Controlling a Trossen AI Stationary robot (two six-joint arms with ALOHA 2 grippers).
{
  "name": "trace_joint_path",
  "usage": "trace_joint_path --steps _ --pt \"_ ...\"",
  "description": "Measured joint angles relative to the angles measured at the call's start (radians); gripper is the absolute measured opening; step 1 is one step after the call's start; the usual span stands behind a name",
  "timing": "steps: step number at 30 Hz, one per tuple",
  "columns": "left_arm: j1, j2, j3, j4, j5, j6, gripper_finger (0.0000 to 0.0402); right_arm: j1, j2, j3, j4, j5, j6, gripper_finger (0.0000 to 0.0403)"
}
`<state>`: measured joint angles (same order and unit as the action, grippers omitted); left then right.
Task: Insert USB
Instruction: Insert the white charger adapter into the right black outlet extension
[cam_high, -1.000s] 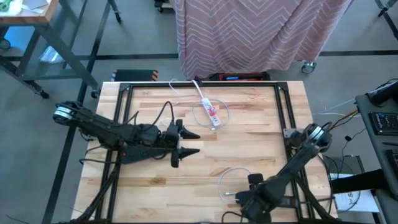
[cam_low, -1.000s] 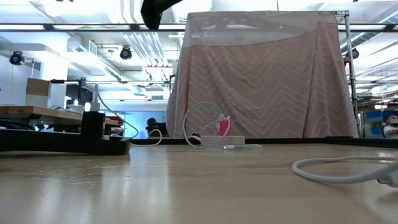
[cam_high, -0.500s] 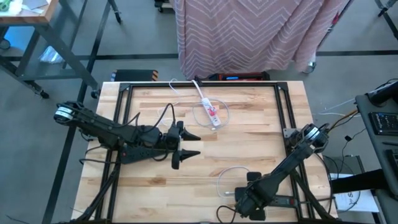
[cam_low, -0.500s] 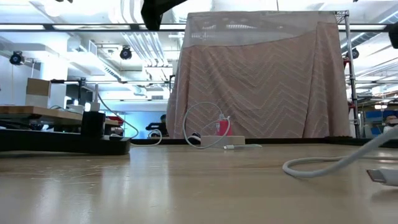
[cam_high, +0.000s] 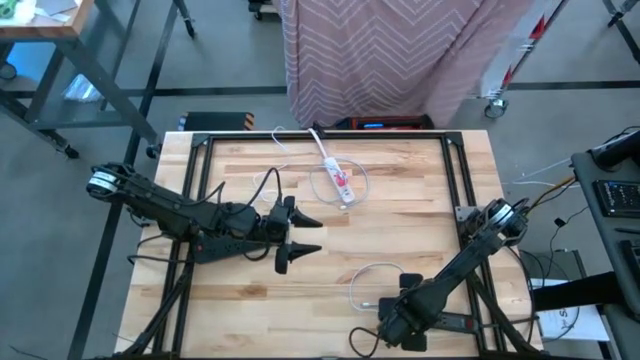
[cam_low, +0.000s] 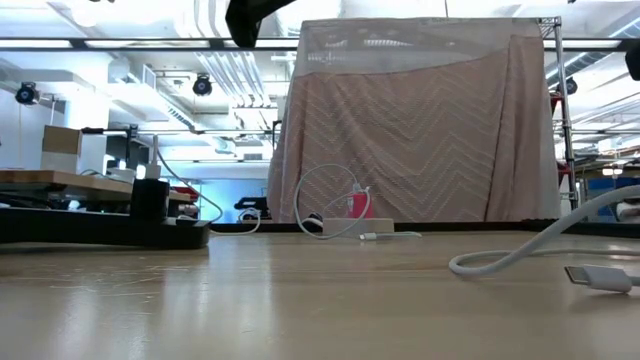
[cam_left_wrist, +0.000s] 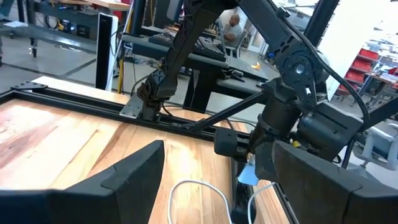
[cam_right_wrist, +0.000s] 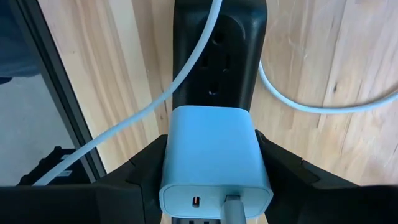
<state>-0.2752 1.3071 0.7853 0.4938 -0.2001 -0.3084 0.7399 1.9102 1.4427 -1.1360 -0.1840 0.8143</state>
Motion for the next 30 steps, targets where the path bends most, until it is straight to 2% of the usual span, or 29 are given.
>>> trace_joint_path --steps 12,21,30 --pt "-0.002 0.000 0.000 -0.003 0.000 0.000 0.0272 0.010 -0.024 -0.002 -0.071 -0.002 -0.001 0.0179" --pt "-0.003 0.000 0.000 -0.003 0.000 0.000 0.0285 0.032 -0.021 -0.009 -0.058 -0.063 -0.011 0.0179" --pt "-0.003 0.000 0.000 -0.004 0.001 0.000 0.0278 0.032 -0.027 -0.051 -0.014 -0.068 0.000 0.0179"
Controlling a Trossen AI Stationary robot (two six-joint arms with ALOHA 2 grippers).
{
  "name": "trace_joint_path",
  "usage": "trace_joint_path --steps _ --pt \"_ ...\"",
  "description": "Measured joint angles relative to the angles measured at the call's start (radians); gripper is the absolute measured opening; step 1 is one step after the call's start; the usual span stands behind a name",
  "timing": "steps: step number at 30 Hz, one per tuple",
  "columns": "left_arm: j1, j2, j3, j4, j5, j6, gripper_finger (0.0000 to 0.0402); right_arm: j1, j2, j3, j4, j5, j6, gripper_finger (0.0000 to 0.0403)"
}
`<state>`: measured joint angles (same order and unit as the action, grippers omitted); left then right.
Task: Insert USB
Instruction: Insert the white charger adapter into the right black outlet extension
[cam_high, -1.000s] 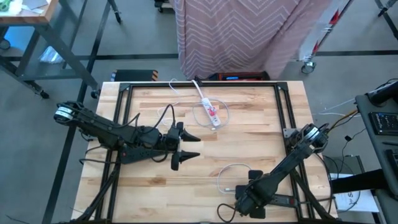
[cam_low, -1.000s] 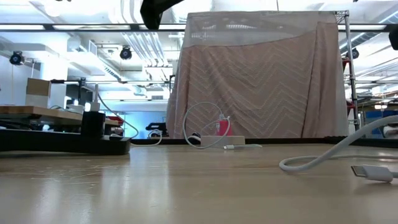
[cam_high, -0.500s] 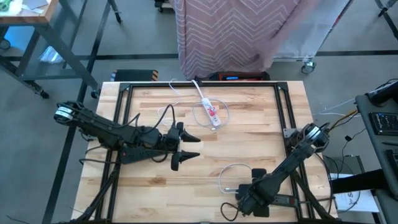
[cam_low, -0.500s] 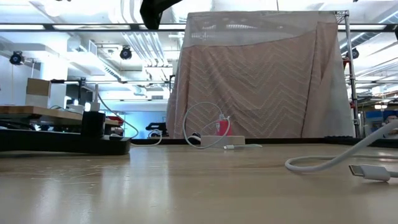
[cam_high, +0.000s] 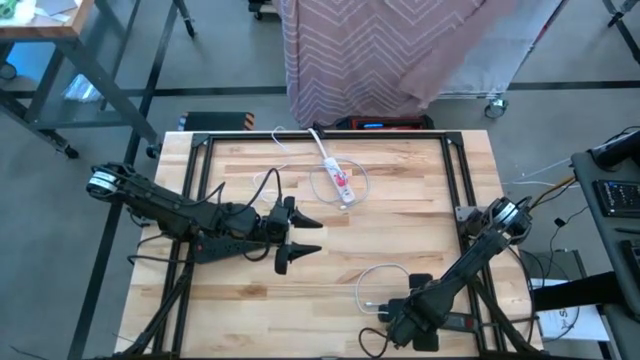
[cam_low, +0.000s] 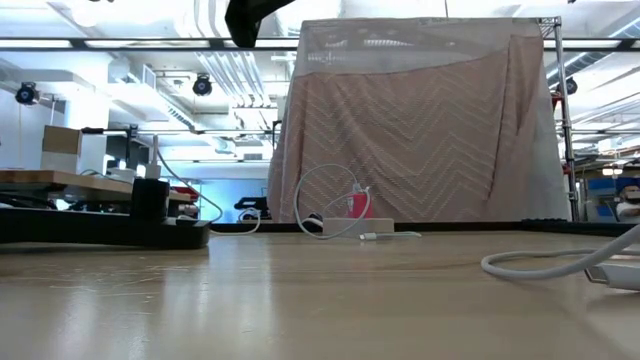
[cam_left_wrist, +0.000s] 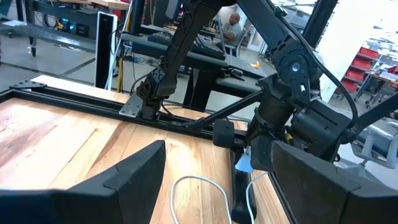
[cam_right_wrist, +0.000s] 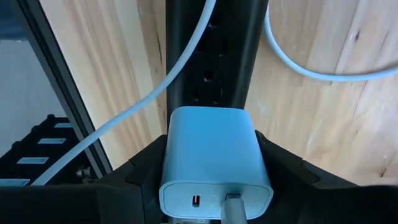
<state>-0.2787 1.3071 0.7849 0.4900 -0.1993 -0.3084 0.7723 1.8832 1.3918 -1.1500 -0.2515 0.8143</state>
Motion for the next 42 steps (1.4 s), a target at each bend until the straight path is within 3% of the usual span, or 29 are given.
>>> trace_joint_path --steps 13,28,42 --pt "-0.002 0.000 0.000 -0.001 0.003 0.006 0.0282 0.000 0.008 0.001 0.048 0.023 -0.007 0.0179" --pt "-0.011 -0.010 0.004 -0.005 0.090 0.024 0.0275 -0.003 0.049 -0.046 0.108 0.020 -0.026 0.0179" --pt "-0.016 -0.021 0.005 -0.005 0.108 0.037 0.0304 -0.017 0.045 -0.078 0.160 0.038 -0.017 0.0179"
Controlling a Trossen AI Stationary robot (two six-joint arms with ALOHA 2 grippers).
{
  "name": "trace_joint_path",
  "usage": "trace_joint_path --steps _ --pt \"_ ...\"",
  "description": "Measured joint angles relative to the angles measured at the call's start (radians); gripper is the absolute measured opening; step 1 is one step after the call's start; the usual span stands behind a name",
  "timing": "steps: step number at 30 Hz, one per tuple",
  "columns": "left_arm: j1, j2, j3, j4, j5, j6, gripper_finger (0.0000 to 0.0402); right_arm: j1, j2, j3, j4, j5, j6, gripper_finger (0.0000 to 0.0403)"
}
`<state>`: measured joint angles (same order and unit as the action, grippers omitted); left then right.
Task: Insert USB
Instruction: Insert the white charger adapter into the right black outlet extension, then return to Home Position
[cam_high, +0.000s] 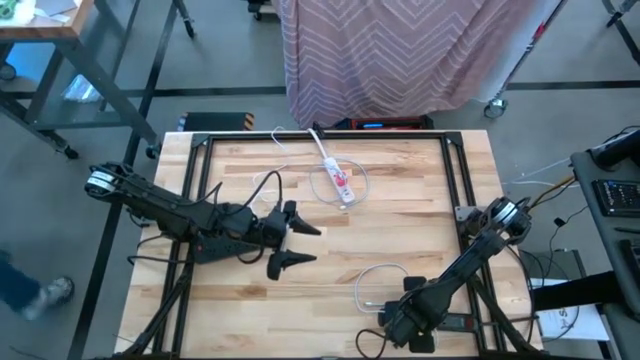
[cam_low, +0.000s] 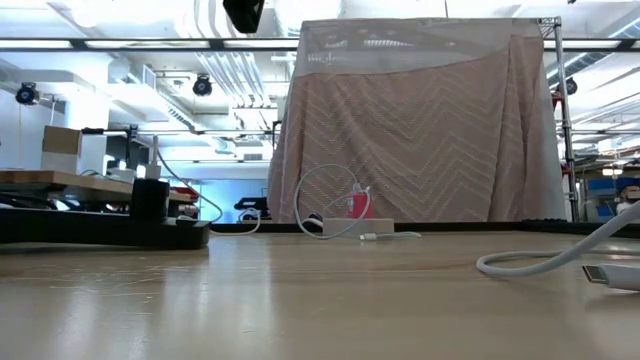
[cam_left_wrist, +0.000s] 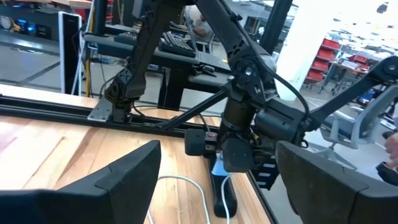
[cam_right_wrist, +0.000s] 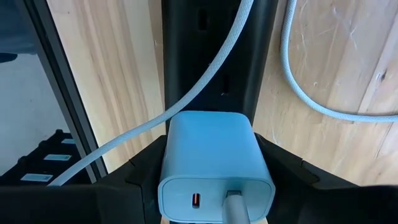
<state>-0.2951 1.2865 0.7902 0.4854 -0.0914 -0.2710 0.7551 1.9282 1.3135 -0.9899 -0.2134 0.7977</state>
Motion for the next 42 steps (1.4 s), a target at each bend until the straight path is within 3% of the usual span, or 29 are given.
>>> trace_joint_path --steps 12,26,35,42 --pt "0.000 -0.009 0.000 0.001 -0.023 -0.052 0.0284 0.001 -0.001 -0.006 0.013 0.017 0.117 0.0179" --pt "0.000 -0.010 0.000 -0.028 -0.014 -0.023 0.0302 -0.001 -0.001 -0.007 0.011 0.014 0.021 0.0179" --pt "0.000 -0.007 0.000 -0.035 -0.014 0.017 0.0274 -0.004 -0.029 0.041 -0.015 0.055 -0.004 0.0276" --pt "0.000 0.002 0.000 -0.038 -0.014 0.059 0.0259 -0.004 -0.132 0.066 -0.024 0.100 -0.025 0.0284"
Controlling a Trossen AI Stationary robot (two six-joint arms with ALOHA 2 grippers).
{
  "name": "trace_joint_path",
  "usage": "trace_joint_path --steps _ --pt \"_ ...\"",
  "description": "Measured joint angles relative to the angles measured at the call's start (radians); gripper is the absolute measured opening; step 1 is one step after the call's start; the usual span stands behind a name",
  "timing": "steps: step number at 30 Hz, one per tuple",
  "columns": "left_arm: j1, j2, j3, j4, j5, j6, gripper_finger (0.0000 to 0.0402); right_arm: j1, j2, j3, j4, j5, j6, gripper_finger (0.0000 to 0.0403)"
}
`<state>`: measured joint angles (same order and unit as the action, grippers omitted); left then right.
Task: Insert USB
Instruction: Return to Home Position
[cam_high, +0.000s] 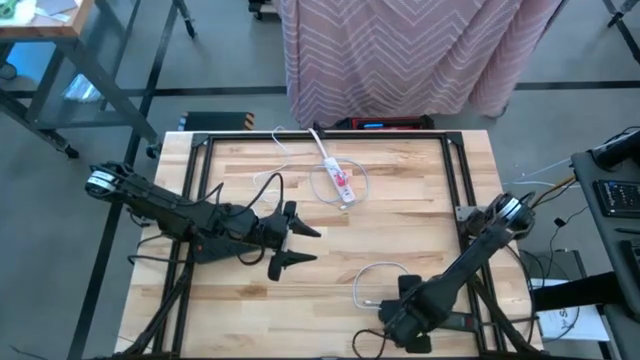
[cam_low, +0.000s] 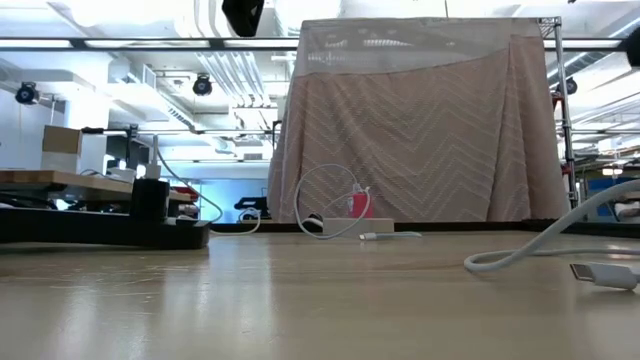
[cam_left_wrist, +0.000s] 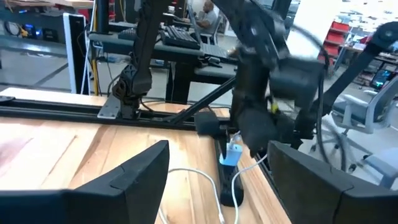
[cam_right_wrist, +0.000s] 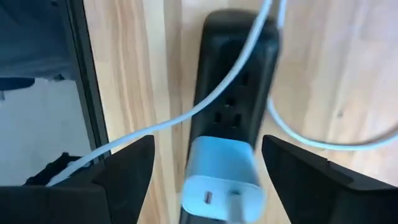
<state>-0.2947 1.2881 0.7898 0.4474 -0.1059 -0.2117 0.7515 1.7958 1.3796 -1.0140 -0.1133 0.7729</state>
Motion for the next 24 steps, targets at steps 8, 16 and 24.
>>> trace_joint_path --steps 8,16,24 --pt "0.001 0.000 -0.001 0.032 -0.039 0.050 0.0247 -0.031 -0.157 0.000 0.041 0.265 -0.129 0.0288" --pt "0.005 0.007 -0.001 0.058 -0.122 0.121 0.0256 -0.129 -0.214 -0.021 0.462 0.770 -0.547 0.0294" --pt "0.005 0.007 -0.001 0.054 -0.134 0.102 0.0271 -0.221 -0.214 -0.134 0.984 0.459 -0.861 0.0254"
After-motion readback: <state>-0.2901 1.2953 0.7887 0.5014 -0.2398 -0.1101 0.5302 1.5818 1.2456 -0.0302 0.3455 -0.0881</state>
